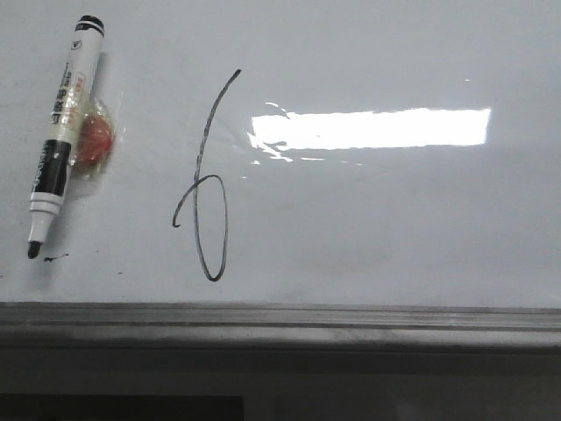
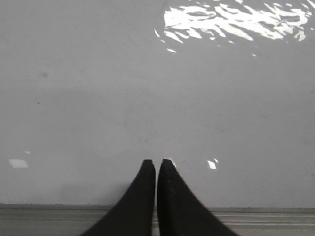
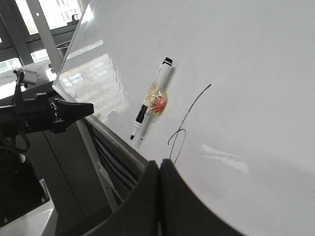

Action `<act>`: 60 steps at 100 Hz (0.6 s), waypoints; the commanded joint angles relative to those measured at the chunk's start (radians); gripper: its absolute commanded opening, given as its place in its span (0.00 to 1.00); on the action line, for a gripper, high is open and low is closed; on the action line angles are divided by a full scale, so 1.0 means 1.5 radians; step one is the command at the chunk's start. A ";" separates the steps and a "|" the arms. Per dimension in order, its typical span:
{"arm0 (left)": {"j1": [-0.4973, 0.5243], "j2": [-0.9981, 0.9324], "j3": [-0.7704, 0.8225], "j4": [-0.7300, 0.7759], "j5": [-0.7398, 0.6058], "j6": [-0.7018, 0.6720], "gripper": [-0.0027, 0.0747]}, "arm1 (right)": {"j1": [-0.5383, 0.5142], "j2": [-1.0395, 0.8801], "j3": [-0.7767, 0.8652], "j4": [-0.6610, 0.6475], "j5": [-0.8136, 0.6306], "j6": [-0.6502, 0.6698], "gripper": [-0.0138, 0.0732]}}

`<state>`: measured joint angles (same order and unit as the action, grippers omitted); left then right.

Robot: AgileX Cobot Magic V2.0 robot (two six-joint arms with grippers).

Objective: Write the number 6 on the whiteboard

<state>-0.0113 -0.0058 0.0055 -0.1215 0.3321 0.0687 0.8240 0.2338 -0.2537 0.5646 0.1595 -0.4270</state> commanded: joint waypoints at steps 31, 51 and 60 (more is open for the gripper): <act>0.000 -0.020 0.029 -0.004 -0.028 -0.006 0.01 | -0.004 0.003 -0.020 -0.001 -0.039 -0.007 0.09; 0.000 -0.020 0.029 -0.004 -0.028 -0.006 0.01 | -0.004 0.003 -0.011 -0.001 -0.046 -0.007 0.09; 0.000 -0.020 0.029 -0.004 -0.028 -0.006 0.01 | -0.020 0.003 0.005 -0.005 -0.064 -0.007 0.08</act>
<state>-0.0113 -0.0058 0.0055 -0.1215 0.3321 0.0680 0.8164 0.2338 -0.2399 0.5646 0.1488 -0.4270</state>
